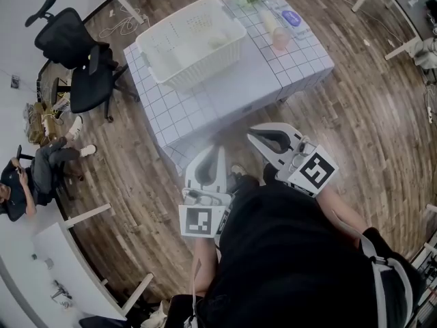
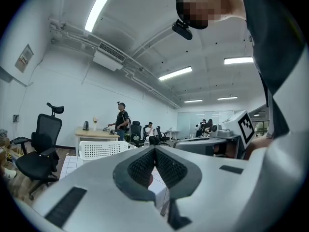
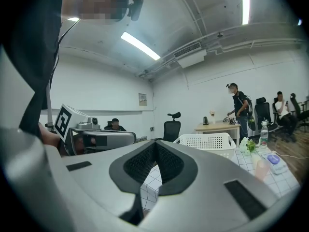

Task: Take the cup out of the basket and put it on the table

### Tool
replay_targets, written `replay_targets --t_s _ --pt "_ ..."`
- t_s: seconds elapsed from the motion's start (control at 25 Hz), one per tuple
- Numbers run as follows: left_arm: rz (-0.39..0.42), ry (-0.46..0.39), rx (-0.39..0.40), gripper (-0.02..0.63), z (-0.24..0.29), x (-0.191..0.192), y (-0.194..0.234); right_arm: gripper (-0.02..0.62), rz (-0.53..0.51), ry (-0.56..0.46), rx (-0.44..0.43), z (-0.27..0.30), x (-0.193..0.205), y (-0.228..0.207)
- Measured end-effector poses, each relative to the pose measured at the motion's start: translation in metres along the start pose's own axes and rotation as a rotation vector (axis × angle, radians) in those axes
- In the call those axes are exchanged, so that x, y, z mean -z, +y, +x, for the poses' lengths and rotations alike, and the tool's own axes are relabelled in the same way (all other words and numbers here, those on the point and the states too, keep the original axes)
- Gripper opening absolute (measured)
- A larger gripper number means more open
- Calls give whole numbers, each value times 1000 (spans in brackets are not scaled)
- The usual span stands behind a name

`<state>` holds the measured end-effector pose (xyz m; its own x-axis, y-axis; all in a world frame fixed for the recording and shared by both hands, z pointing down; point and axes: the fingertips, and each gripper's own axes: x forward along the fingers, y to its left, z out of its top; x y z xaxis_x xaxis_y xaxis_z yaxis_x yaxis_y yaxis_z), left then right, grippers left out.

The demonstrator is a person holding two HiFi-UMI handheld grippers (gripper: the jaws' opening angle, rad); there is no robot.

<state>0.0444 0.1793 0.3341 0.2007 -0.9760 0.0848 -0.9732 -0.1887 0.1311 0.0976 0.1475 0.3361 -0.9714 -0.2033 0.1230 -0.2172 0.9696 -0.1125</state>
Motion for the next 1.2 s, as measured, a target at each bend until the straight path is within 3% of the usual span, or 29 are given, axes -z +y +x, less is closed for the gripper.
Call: replay_targets --t_s 0.6,1.2 --pt "-20 23 42 9 -21 11 36 14 2 -11 56 38 1 20" --pt "-4 26 40 9 33 1 65 14 -2 -26 42 75 -7 -35"
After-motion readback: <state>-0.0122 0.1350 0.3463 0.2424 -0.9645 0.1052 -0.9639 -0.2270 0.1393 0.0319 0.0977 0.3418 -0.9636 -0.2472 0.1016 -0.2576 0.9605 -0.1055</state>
